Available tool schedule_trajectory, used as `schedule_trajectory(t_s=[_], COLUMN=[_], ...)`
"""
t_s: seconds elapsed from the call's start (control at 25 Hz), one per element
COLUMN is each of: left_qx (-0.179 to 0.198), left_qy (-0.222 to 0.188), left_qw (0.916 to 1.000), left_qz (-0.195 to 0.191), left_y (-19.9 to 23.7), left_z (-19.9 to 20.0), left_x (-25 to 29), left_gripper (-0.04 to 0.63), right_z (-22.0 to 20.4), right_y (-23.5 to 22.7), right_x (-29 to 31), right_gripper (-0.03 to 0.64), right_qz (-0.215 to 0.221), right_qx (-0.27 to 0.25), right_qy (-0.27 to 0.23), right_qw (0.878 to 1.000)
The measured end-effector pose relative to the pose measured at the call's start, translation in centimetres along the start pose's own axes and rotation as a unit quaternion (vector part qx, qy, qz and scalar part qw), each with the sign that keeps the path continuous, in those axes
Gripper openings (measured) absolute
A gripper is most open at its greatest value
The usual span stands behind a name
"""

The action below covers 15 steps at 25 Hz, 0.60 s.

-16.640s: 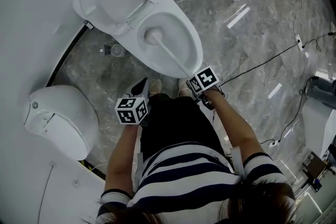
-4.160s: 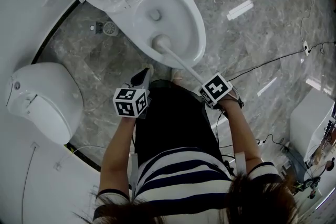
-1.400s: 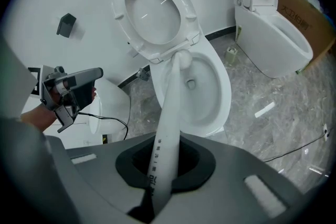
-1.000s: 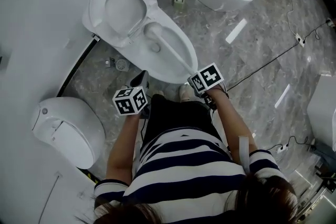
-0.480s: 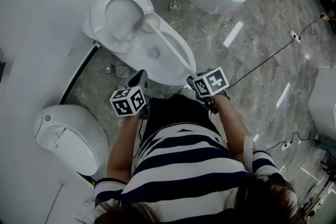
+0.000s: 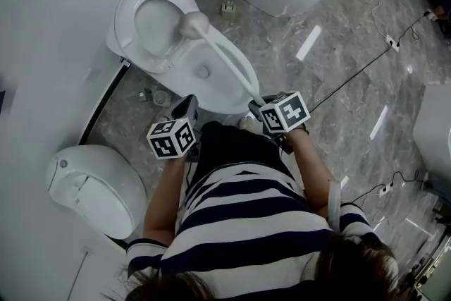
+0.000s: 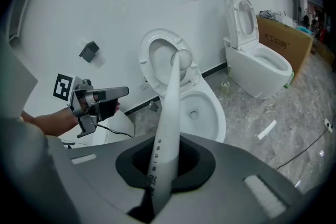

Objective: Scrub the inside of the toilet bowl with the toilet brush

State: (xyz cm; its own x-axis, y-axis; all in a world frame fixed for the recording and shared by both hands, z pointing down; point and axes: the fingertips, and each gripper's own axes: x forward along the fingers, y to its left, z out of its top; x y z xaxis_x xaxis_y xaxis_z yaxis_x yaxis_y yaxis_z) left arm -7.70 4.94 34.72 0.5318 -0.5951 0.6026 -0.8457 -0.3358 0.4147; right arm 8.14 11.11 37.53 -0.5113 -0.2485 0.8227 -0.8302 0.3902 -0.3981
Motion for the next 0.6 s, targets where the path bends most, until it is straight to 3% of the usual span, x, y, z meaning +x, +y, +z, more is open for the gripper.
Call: schedule_trajectory(t_s=[0.6], left_qx=[0.005], left_qy=[-0.008], left_qw=[0.9997], left_qz=[-0.020], left_y=[-1.2], left_z=[0.3], left_x=[-0.2], left_gripper=[0.000], right_z=[0.3], right_y=[0.0], right_x=[-0.7], right_gripper=[0.021], right_qz=[0.000], right_qx=[0.016], right_qy=[-0.021], right_qw=[1.000])
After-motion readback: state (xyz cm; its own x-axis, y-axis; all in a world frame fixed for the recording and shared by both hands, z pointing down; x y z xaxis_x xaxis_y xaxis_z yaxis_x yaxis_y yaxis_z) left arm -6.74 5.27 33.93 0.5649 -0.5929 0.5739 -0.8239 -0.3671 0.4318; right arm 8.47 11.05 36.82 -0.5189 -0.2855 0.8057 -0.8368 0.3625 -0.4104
